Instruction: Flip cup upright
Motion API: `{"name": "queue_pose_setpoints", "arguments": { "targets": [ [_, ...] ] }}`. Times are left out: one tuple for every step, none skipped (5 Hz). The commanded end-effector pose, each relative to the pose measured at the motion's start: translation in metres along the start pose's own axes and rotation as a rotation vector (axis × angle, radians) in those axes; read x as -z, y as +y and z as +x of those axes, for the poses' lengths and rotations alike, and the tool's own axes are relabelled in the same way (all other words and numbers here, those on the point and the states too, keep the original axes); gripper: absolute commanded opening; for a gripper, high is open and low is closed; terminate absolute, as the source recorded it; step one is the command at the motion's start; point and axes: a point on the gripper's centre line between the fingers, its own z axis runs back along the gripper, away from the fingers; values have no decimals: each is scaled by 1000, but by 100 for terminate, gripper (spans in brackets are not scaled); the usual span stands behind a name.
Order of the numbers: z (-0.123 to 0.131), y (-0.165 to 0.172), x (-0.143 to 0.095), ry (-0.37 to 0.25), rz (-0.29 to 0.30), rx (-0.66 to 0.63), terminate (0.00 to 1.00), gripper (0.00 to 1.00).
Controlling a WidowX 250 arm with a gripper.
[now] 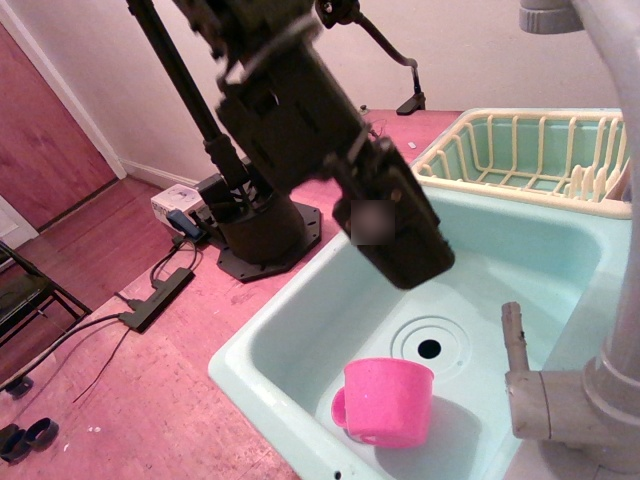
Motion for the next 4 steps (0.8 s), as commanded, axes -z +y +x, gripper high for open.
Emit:
{"name": "queue_pose_setpoints", "arguments": {
  "targets": [
    [11,-9,-7,-24,40,42,0,100],
    [23,-16,0,-38,39,31,0,100],
    [27,-12,9,-31,55,10,0,100],
    [33,5,24,-37,87,-11,0,100]
  ]
}}
